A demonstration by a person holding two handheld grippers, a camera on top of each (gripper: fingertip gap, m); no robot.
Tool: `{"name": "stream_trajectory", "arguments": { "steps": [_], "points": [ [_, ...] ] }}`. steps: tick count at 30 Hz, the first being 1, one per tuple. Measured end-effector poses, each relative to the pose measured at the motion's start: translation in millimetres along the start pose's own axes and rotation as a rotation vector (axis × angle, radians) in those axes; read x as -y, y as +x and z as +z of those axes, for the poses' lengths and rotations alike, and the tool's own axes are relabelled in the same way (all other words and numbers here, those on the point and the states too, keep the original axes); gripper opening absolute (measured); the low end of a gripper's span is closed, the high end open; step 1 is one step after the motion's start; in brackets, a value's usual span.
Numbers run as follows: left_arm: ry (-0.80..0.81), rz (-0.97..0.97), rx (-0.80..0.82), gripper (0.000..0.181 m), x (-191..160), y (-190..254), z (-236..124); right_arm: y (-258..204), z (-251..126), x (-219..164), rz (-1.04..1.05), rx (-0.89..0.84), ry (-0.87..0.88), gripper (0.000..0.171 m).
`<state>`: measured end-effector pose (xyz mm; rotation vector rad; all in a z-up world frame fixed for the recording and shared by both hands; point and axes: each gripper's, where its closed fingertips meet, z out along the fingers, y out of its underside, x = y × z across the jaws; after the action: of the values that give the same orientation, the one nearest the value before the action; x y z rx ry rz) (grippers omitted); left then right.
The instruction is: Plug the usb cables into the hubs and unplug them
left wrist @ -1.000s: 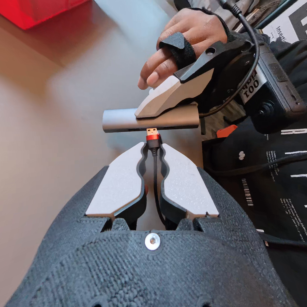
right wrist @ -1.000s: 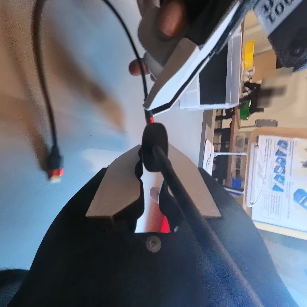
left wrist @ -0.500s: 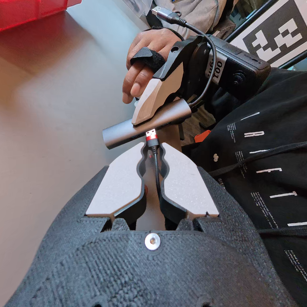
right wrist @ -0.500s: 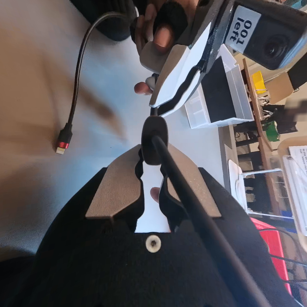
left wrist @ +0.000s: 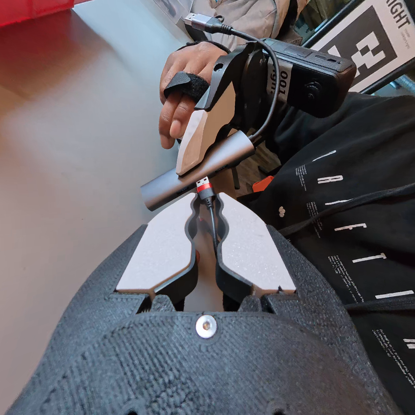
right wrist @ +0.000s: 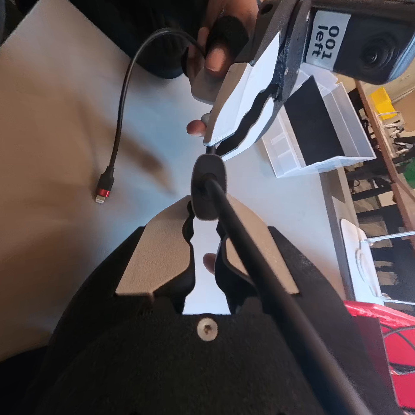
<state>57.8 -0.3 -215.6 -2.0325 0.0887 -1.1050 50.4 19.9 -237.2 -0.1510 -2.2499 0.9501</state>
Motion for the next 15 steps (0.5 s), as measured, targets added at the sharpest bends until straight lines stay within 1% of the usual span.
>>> {"name": "stream_trajectory", "arguments": {
  "steps": [4, 9, 13, 15],
  "points": [
    [0.043, -0.030, -0.042, 0.013, 7, 6, -1, -2, -1, 5, 0.120, 0.042, 0.061, 0.017],
    [0.138, 0.000, -0.067, 0.012, 26, 21, -10, 5, -4, 21, 0.325, 0.087, 0.224, 0.017],
    [0.214, 0.022, -0.076, 0.024, 40, 32, -22, 4, 0, 27, 0.418, 0.102, 0.305, 0.017],
    [0.259, 0.040, -0.084, 0.026, 47, 36, -31, 4, 1, 29, 0.453, 0.108, 0.334, 0.017]
  ]
}}
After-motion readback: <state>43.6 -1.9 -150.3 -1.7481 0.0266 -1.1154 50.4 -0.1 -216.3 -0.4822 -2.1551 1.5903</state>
